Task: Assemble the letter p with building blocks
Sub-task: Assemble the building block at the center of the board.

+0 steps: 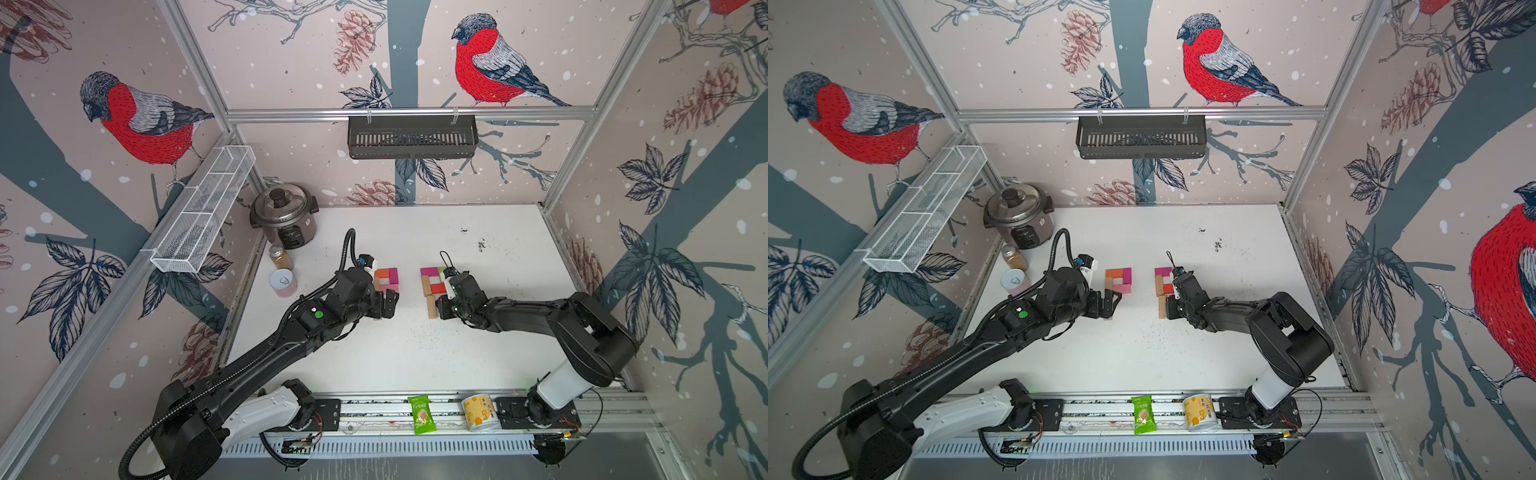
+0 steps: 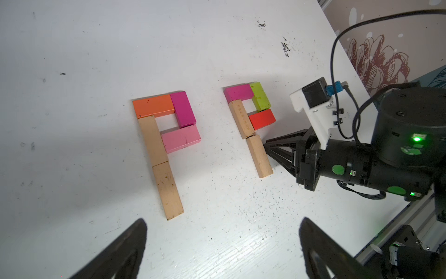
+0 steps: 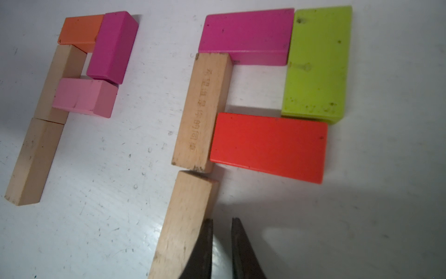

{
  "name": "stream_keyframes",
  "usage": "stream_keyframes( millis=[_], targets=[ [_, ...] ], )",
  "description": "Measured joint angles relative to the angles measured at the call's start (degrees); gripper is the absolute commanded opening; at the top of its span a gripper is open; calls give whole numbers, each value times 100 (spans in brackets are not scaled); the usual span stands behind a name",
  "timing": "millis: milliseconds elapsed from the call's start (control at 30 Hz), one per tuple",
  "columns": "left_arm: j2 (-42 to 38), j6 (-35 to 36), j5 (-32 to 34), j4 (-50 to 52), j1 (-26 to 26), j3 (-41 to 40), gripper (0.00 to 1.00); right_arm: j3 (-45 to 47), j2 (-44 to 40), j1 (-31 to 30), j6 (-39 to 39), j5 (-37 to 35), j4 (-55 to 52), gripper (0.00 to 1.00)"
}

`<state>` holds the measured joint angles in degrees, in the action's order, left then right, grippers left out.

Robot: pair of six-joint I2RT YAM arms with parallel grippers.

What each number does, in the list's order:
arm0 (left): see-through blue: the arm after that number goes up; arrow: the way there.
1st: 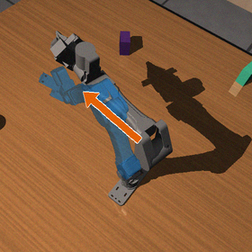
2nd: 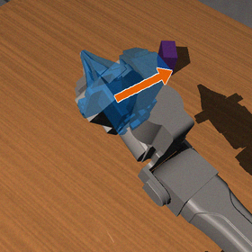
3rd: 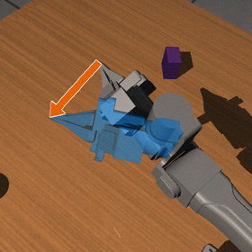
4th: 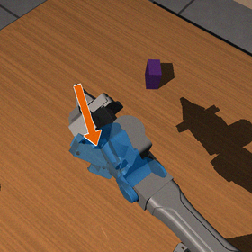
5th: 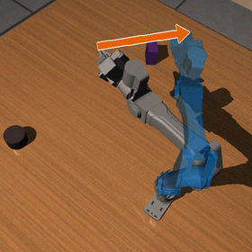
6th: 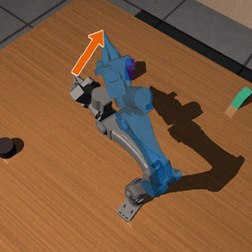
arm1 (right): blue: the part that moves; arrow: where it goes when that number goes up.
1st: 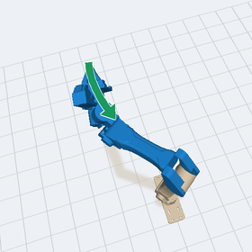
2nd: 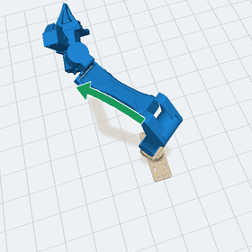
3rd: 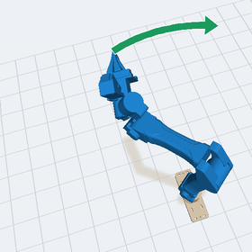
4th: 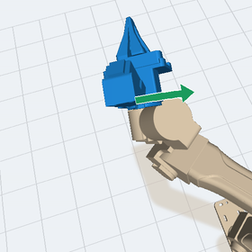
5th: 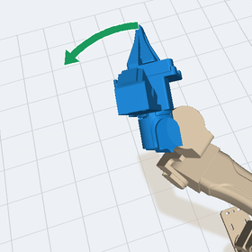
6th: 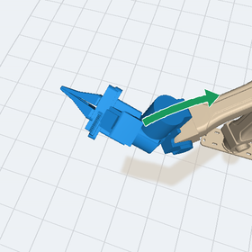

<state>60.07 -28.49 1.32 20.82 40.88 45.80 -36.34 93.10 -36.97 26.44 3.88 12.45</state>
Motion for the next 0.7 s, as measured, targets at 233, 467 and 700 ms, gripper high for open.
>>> stream_keyframes(
  millis=[233, 467, 700],
  targets=[
    [-90, 0, -273, -11, -98, -129, 97, -20, 33, 0, 0, 2, 2, 18],
    [-52, 0, -420, -46, -114, -142, 97, -31, 37, 0, 0, 2, 2, 18],
    [-59, -2, -437, -52, -140, -160, 97, -63, 81, -2, 0, 2, 2, 18]
  ],
)
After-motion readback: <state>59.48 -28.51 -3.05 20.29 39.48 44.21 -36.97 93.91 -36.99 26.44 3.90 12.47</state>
